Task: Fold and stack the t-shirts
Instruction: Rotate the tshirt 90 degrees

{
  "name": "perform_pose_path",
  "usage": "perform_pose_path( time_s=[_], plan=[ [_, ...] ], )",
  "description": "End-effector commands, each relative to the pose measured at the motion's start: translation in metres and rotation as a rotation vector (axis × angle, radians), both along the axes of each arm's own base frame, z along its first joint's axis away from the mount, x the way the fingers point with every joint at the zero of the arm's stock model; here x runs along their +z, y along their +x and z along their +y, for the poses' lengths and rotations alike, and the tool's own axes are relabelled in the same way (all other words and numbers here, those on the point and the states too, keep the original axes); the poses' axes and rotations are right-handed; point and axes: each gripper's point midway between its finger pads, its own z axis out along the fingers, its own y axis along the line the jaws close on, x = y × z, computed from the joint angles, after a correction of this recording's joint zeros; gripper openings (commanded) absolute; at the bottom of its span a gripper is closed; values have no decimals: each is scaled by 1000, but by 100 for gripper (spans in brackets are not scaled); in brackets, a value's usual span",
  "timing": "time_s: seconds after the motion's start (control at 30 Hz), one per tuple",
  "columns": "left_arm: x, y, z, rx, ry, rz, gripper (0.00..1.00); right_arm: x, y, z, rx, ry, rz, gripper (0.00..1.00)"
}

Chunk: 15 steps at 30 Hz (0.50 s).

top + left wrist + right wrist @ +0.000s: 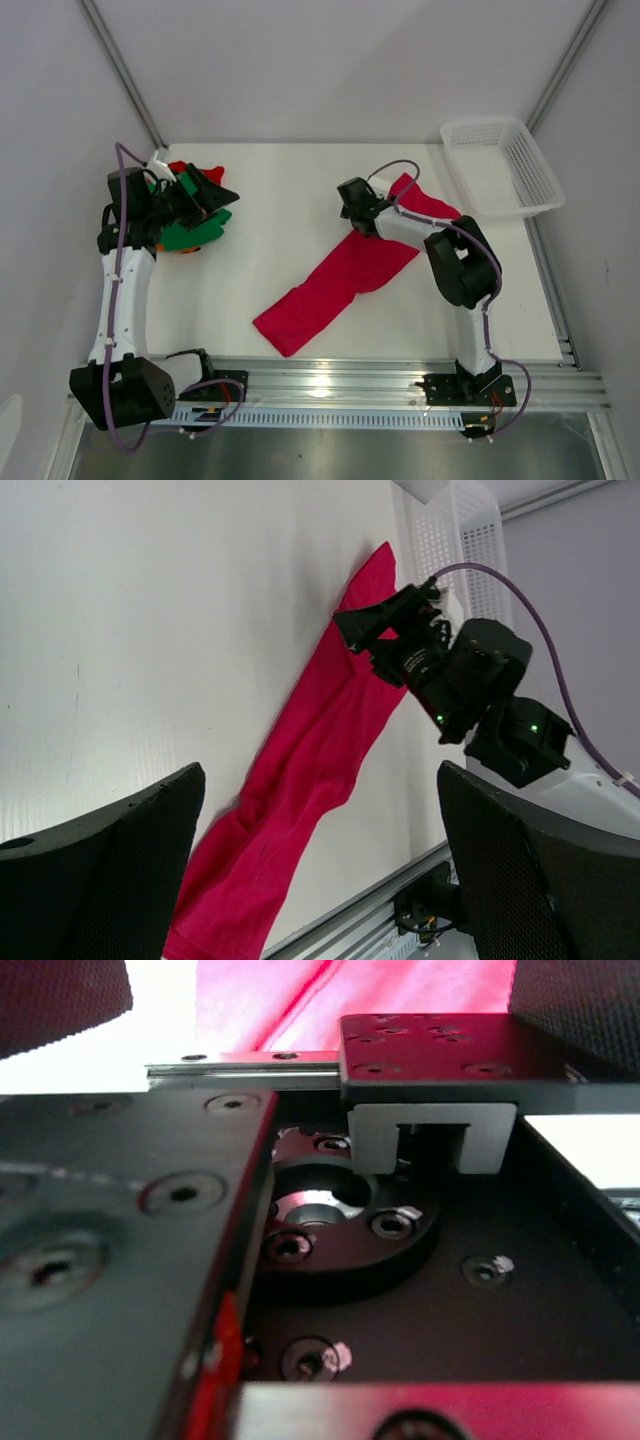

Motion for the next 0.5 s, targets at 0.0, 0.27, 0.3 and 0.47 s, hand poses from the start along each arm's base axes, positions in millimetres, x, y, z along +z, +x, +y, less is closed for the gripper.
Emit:
perform_pose_path(
  time_s=[0.0, 0.27, 0.3, 0.47],
  plan=[
    [7, -1, -1, -15, -14, -41, 99, 59, 12, -17, -80, 54, -143, 86],
    [0, -2, -2, -15, -28, -33, 99, 125, 31, 23, 158, 242, -307, 85],
    [0, -3, -3, -16, -28, -35, 99, 130, 35, 14, 106, 219, -312, 85],
    [-3, -7, -3, -11, -16, -39, 100, 104, 32, -47, -175, 26, -180, 86]
  ],
)
